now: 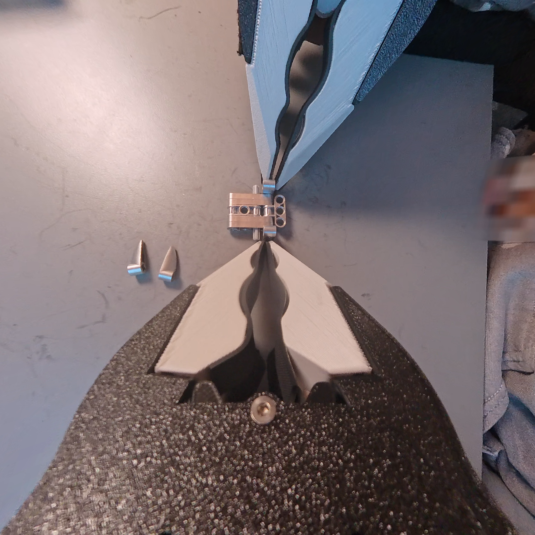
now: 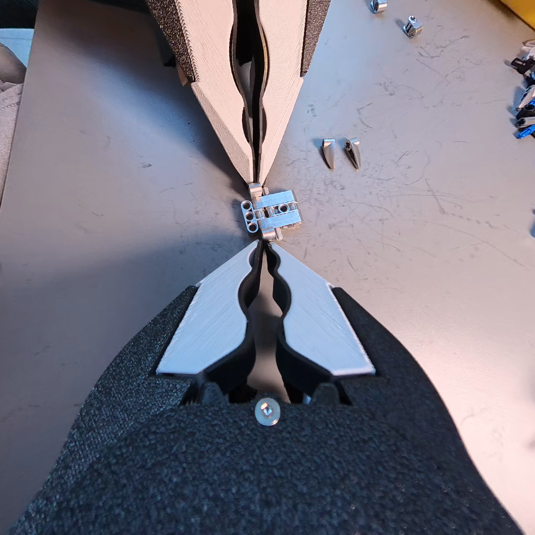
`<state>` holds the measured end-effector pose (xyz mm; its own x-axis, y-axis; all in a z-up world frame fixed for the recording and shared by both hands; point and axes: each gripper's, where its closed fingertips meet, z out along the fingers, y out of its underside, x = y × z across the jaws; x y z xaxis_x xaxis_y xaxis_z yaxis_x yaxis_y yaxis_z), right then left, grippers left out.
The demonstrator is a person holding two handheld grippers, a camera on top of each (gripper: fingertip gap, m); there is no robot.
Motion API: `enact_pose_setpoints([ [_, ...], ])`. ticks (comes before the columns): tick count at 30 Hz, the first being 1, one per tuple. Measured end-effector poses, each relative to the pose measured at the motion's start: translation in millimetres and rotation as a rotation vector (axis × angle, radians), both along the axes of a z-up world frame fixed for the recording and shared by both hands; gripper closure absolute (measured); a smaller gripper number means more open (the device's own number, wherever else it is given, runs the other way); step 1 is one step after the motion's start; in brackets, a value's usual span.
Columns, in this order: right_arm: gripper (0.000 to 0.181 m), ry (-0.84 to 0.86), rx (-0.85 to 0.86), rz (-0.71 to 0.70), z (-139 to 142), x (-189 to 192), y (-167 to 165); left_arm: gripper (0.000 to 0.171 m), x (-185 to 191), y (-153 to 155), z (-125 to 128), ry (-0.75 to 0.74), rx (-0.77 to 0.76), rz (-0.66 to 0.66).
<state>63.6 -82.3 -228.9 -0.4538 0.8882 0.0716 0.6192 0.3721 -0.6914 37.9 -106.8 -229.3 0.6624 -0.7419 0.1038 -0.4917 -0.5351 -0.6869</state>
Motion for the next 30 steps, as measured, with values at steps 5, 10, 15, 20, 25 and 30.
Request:
enact_pose_setpoints([
  [5, 0.179, 0.000, -0.006, 0.002, 0, 0, -1, 0.167, -3, -3, 2, 0.003, 0.017, -0.046],
  [10, 0.168, 0.000, -0.038, 0.002, 4, 6, 4, 0.164, -20, -2, 13, -0.030, 0.053, -0.009],
  [15, 0.128, 0.018, -0.056, 0.005, 13, -5, 1, 0.163, -45, 5, 10, 0.014, 0.092, 0.057],
  [20, 0.127, -0.035, -0.040, 0.082, 0, -21, -14, 0.158, -92, 24, 23, 0.054, 0.187, 0.235],
  [25, 0.141, -0.068, -0.011, 0.093, -1, -17, -10, 0.155, -158, 25, 47, 0.104, 0.301, 0.464],
  [30, 0.141, -0.077, 0.000, 0.053, -1, -3, 0, 0.150, -210, 4, 41, 0.106, 0.245, 0.623],
])
